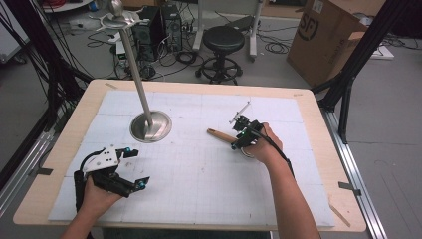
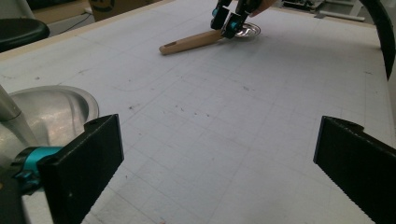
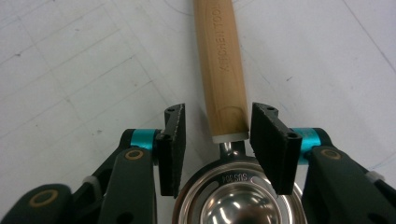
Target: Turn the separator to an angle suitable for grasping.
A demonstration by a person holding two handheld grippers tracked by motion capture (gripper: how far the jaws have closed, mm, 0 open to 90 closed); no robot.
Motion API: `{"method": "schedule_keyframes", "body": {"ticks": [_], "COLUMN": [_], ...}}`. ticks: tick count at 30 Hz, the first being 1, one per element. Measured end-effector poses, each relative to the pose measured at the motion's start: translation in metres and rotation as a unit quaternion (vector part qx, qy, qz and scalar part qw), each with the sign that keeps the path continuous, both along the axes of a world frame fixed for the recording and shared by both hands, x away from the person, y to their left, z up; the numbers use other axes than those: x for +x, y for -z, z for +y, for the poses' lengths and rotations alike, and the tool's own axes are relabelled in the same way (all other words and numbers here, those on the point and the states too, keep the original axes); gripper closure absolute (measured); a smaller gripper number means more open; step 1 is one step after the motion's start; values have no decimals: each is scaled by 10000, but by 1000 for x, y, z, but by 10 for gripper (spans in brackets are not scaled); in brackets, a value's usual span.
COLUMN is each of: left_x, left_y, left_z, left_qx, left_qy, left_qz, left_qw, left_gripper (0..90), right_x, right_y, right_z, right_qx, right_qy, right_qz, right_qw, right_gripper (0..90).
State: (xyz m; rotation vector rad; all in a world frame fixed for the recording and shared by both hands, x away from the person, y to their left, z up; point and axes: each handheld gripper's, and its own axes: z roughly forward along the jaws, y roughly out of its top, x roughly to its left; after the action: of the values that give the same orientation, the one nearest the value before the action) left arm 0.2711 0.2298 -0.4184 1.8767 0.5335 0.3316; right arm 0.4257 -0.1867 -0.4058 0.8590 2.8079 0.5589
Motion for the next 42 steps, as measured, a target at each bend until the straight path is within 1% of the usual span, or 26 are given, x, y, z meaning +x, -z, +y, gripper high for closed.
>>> {"method": "schedule_keyframes", "body": {"ticks": [2, 6, 8, 9, 12, 14, 21, 24, 26, 30, 35, 36, 37, 38, 40, 41, 42], "left_x": [0, 1, 1, 1, 1, 1, 1, 1, 1, 1, 1, 1, 1, 1, 1, 1, 1], "left_y": [0, 1, 1, 1, 1, 2, 2, 2, 2, 2, 2, 3, 3, 3, 3, 2, 2], "left_z": [0, -1, -1, -1, -1, -2, -3, -3, -3, -2, -2, -2, -2, -2, -2, -2, -2], "left_qx": [8, 24, 23, 24, 55, 55, 80, 79, 81, 88, 81, 78, 81, 77, 80, 82, 85], "left_qy": [7, 17, 21, 18, 33, 32, 54, 51, 57, 66, 64, 60, 59, 54, 59, 50, 57], "left_qz": [-3, 14, 14, 17, 22, 38, 40, 40, 38, 34, 49, 56, 52, 56, 51, 47, 47], "left_qw": [10000, 10000, 10000, 10000, 10000, 10000, 9999, 9999, 9999, 9999, 9999, 9999, 9999, 9999, 9999, 9999, 9999], "left_gripper": [21, 21, 21, 21, 21, 21, 21, 21, 21, 21, 21, 21, 21, 21, 21, 21, 21], "right_x": [0, 3, 4, 4, 5, 6, 5, 5, 5, 5, 5, 4, 4, 3, 2, 0, -1], "right_y": [0, 3, 6, 6, 10, 11, 11, 11, 11, 11, 10, 7, 7, 5, 1, -4, -6], "right_z": [-1, -3, -1, -1, 2, 1, 1, 1, 1, -1, -4, -5, -5, -5, -6, -8, -8], "right_qx": [-26, -11, -28, -28, -158, -101, -102, -117, -115, -33, 88, 178, 178, 241, 348, 490, 572], "right_qy": [97, 132, 140, 140, 124, 121, 89, 32, 64, 89, 12, -18, -18, -24, -48, -90, -88], "right_qz": [22, 44, 68, 68, 96, 122, 111, 91, 113, 147, 180, 170, 170, 180, 123, 123, 90], "right_qw": [9999, 9999, 9999, 9999, 9998, 9998, 9998, 9999, 9998, 9998, 9998, 9997, 9997, 9995, 9993, 9987, 9983], "right_gripper": [591, 644, 654, 654, 660, 660, 677, 686, 688, 693, 694, 694, 694, 694, 694, 693, 694]}}
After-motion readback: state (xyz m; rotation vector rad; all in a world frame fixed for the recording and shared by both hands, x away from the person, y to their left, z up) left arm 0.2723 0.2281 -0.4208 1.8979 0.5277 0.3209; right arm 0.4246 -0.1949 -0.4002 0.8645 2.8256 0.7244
